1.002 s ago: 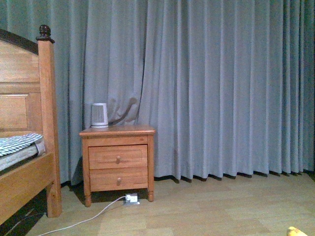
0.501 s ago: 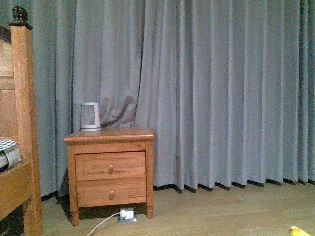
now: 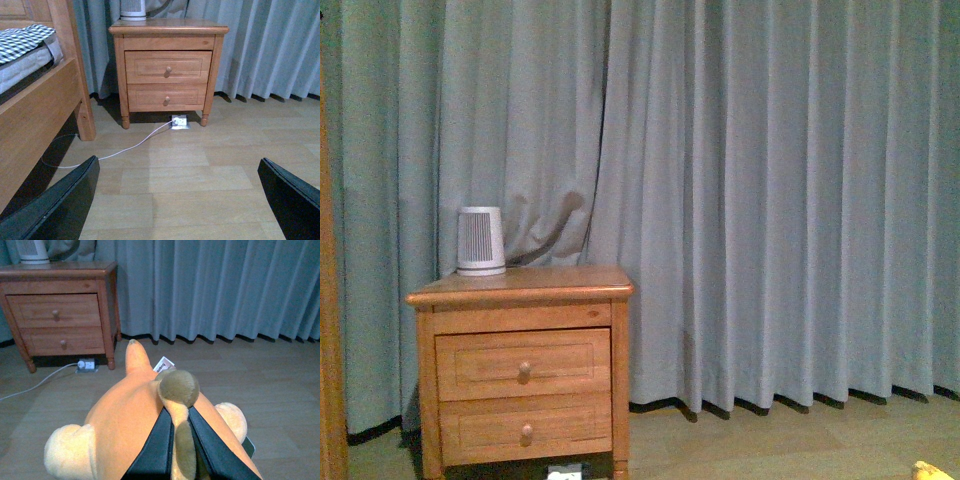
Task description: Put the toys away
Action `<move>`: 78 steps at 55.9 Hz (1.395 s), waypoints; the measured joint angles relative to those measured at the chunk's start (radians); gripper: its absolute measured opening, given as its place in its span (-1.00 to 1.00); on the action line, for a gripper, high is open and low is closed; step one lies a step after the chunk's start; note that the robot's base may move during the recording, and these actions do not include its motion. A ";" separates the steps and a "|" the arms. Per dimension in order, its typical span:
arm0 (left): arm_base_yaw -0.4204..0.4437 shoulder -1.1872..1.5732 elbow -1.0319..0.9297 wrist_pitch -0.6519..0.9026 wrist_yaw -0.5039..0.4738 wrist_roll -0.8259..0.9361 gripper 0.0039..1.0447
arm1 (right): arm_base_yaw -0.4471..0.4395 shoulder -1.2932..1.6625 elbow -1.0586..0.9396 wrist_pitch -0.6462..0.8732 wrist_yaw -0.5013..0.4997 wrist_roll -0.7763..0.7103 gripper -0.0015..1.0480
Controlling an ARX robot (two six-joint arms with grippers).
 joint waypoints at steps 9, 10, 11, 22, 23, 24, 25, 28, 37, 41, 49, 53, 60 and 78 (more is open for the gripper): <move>0.000 0.000 0.000 0.000 0.000 0.000 0.89 | 0.000 0.000 0.000 0.000 0.000 0.000 -0.88; 0.000 0.000 0.000 0.000 0.000 0.000 0.89 | 0.000 0.000 0.000 0.000 0.000 0.000 -0.88; 0.000 0.000 0.000 0.000 0.000 0.000 0.89 | 0.000 0.000 0.000 0.000 0.000 0.000 -0.88; 0.000 0.000 0.000 0.000 0.000 0.000 0.89 | 0.000 0.000 0.000 0.000 0.000 0.000 -0.88; 0.000 0.001 0.000 0.000 0.000 0.000 0.89 | 0.000 0.000 0.000 0.000 0.000 0.000 -0.88; 0.000 0.001 0.000 0.000 0.000 0.000 0.89 | 0.000 0.000 0.000 0.000 0.000 0.000 -0.88; 0.000 0.000 0.000 0.000 0.000 0.000 0.89 | 0.000 0.000 0.000 0.000 0.000 0.000 -0.88; 0.000 0.001 0.000 0.000 0.000 0.000 0.89 | 0.000 0.000 0.000 0.000 0.000 0.000 -0.88; 0.000 0.001 0.000 0.000 0.000 0.000 0.89 | 0.000 0.000 0.000 0.000 0.000 0.000 -0.88; 0.000 0.001 0.000 0.000 -0.004 0.000 0.89 | 0.001 0.000 0.000 0.000 -0.004 0.000 -0.88; 0.001 0.001 0.000 0.000 -0.003 0.000 0.89 | 0.001 0.000 0.000 0.000 -0.007 0.000 -0.88; 0.001 0.001 0.000 0.000 -0.002 0.000 0.89 | 0.001 0.000 0.000 0.000 -0.004 0.000 -0.88; 0.001 0.000 0.000 0.000 0.000 0.000 0.89 | 0.001 0.000 0.000 0.000 0.005 0.000 -0.88; 0.001 0.000 0.000 0.000 -0.001 0.000 0.89 | 0.001 0.000 0.000 0.000 -0.002 0.000 -0.88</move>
